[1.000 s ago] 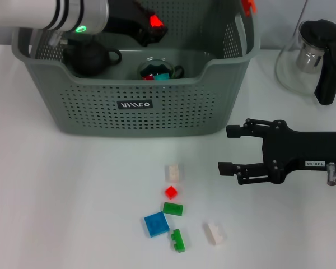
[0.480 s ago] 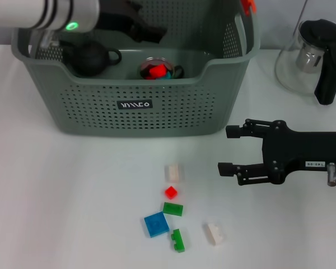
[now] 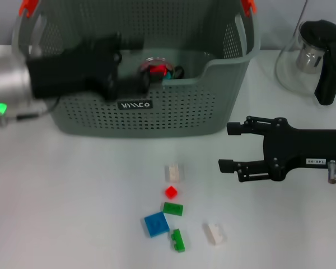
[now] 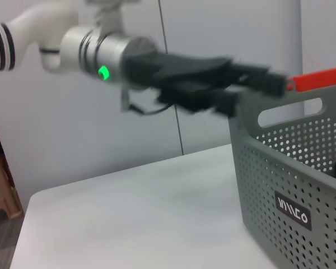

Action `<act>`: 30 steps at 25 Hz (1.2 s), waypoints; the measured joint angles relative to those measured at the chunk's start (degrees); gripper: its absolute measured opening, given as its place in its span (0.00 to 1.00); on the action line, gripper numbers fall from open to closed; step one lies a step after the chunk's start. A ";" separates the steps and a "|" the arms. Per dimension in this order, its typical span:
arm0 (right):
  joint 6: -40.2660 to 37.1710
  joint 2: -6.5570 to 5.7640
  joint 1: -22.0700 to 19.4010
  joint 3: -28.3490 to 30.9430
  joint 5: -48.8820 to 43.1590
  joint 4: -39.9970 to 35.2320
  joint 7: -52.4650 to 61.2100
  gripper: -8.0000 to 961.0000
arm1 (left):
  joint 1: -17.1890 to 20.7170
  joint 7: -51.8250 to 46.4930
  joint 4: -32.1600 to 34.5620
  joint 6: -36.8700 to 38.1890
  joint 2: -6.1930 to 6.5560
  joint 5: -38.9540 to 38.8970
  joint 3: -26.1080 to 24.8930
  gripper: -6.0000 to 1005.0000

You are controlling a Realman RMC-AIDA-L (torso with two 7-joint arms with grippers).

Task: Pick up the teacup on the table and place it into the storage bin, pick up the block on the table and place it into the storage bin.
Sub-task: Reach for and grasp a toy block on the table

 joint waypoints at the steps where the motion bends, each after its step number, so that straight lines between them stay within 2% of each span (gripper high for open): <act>1: 0.01 0.00 0.00 -0.01 0.00 0.00 0.00 0.95 | 0.08 2.89 -2.68 3.02 0.20 0.10 -2.05 0.78; 4: 0.11 0.00 0.01 0.06 0.00 0.01 0.02 0.95 | 0.91 12.70 -9.09 9.05 0.64 2.98 -7.12 0.77; 6: 0.15 0.00 -0.02 0.11 0.01 0.01 0.04 0.95 | 2.21 19.52 -11.48 11.43 0.45 5.57 -8.90 0.77; 10: 0.35 0.00 -0.05 0.18 0.02 0.01 0.11 0.95 | 4.75 28.27 -13.96 12.30 -0.32 10.05 -9.04 0.77; 14: 0.39 0.00 -0.04 0.18 0.03 0.01 0.09 0.95 | 4.11 31.05 -20.60 8.88 -0.10 15.50 -9.30 0.77; 20: 0.49 -0.01 0.09 0.16 0.03 0.01 0.09 0.95 | 3.77 38.49 -27.40 3.96 -0.19 19.45 -8.35 0.77; 30: 0.55 -0.09 0.18 0.16 0.03 0.05 0.10 0.95 | 2.55 39.39 -31.11 -1.49 -0.19 22.75 -6.44 0.76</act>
